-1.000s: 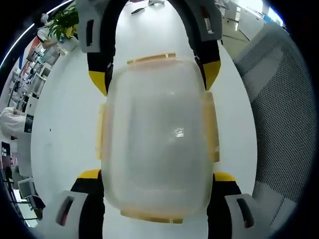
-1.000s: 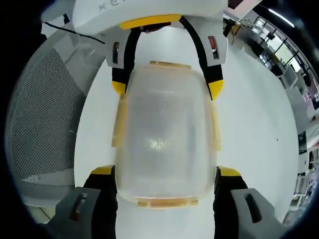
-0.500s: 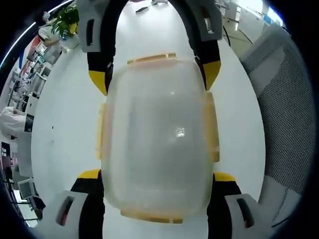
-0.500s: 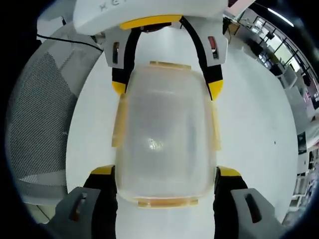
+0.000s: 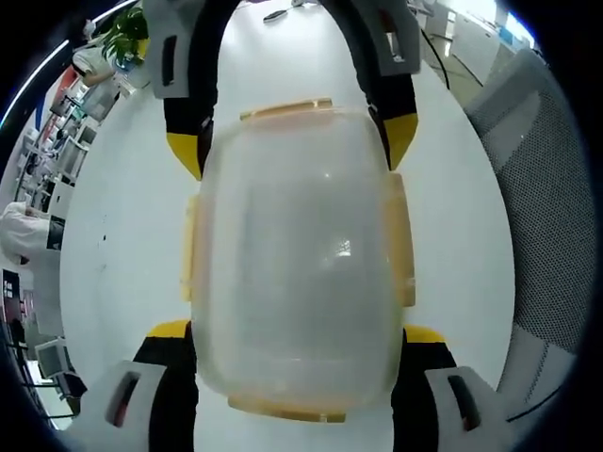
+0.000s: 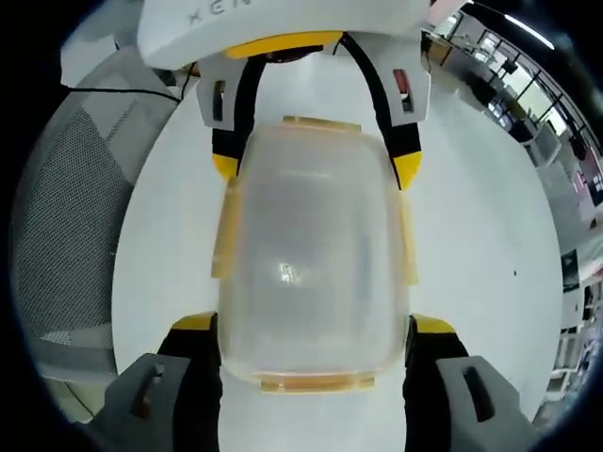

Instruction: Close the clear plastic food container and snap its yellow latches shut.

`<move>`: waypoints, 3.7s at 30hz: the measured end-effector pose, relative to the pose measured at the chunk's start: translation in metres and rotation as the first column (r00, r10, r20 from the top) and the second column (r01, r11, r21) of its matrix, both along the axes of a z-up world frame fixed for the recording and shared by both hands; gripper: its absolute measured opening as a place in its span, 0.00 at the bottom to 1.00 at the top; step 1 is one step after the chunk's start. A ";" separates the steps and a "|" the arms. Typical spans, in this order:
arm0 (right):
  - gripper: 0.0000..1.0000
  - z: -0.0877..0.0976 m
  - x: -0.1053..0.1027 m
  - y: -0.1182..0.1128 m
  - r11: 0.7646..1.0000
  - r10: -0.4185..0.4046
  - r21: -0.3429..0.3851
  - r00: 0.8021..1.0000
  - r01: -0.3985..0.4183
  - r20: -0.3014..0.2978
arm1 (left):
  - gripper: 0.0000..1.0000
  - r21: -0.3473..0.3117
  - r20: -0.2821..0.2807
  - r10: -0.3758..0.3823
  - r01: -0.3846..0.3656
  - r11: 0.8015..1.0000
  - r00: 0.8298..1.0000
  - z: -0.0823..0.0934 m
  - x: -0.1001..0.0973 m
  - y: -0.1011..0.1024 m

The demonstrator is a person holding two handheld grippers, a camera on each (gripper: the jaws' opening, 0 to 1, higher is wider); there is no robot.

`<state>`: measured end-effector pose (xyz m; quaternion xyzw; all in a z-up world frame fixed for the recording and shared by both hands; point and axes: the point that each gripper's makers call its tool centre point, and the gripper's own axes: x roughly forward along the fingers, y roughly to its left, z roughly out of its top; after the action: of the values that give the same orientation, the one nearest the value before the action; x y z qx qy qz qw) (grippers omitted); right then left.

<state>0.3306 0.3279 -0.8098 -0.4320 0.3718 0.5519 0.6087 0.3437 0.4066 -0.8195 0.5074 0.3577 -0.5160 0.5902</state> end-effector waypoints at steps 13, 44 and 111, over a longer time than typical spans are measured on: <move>0.77 0.000 0.017 0.002 1.000 -0.001 -0.003 1.000 0.001 0.002 | 0.83 -0.010 0.000 0.002 -0.002 1.000 1.000 0.001 0.018 0.002; 0.77 0.001 0.042 0.004 1.000 -0.007 -0.003 1.000 0.007 0.001 | 0.83 -0.005 0.018 0.009 -0.009 1.000 1.000 0.001 0.044 0.003; 0.97 0.030 0.010 -0.017 0.464 -0.660 0.620 0.714 0.632 -0.234 | 0.98 -0.654 -0.279 0.619 -0.618 0.437 0.734 0.021 0.005 0.032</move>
<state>0.3402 0.3106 -0.7796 -0.0244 0.2739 0.3656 0.8892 0.3491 0.4386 -0.7981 0.0729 0.2889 -0.3592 0.8844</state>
